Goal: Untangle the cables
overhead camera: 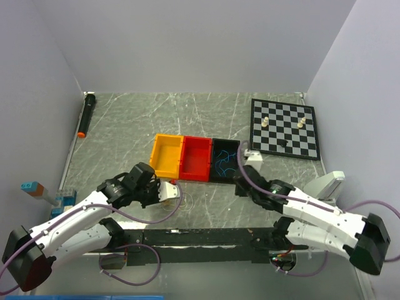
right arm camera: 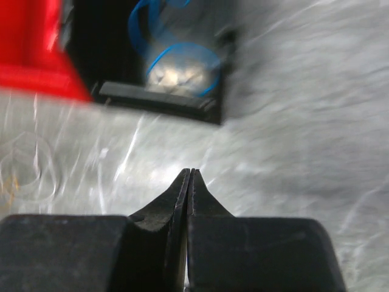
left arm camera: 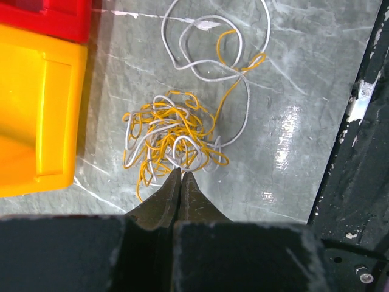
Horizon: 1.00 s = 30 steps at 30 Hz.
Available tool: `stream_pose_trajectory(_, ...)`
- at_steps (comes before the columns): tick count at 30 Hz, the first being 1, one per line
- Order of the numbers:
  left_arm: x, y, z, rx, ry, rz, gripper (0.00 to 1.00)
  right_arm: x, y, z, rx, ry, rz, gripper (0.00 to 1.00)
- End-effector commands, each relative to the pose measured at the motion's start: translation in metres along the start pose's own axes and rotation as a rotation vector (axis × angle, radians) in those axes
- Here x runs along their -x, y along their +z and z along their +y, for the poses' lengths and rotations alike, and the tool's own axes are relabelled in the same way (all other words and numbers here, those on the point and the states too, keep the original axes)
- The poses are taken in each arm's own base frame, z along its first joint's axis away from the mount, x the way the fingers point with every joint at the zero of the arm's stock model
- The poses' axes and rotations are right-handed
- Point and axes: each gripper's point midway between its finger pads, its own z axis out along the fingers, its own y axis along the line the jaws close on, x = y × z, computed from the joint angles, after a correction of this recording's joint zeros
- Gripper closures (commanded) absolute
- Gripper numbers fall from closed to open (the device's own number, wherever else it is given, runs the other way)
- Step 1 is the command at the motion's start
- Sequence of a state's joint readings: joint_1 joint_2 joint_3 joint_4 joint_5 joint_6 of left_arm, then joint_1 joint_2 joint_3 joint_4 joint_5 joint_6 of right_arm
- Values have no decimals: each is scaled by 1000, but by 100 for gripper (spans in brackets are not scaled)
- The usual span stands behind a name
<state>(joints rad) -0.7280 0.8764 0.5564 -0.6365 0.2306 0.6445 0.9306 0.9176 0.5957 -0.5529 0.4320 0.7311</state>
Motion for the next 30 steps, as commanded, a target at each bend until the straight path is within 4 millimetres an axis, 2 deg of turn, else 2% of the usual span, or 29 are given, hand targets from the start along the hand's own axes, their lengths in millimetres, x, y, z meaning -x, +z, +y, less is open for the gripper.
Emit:
stream_pose_trajectory(1,23,-11,11,32,-17,-60,99,32,2,-22,-45,78,-76,100)
stream_pose_trajectory(4,26,-14,15,40,-21,-59,99,48,3,-21,-41,75,-100,100)
stream_pose_trajectory(5,28,-15,15,44,-19,-64,99,48,4,-19,-32,73,-94,100)
stream_pose_trajectory(7,28,-17,14,45,-20,-68,99,42,6,-3,51,50,-61,100)
stream_pose_trajectory(9,28,-17,14,46,-24,-77,99,25,8,25,193,14,-14,98)
stream_pose_trajectory(12,28,-14,13,41,-36,-80,99,-5,-3,76,392,-124,28,64)
stream_pose_trajectory(13,28,-13,12,40,-41,-79,99,-11,-6,87,423,-172,32,55)
stream_pose_trajectory(16,28,-12,12,39,-54,-82,97,-30,-6,111,490,-263,103,43)
stream_pose_trajectory(21,21,-9,9,40,-57,-69,96,-34,10,134,509,-330,158,37)
stream_pose_trajectory(25,15,-7,5,36,-60,-62,96,-35,21,154,521,-376,208,37)
stream_pose_trajectory(30,10,-2,4,37,-52,-58,96,-42,34,163,485,-396,282,38)
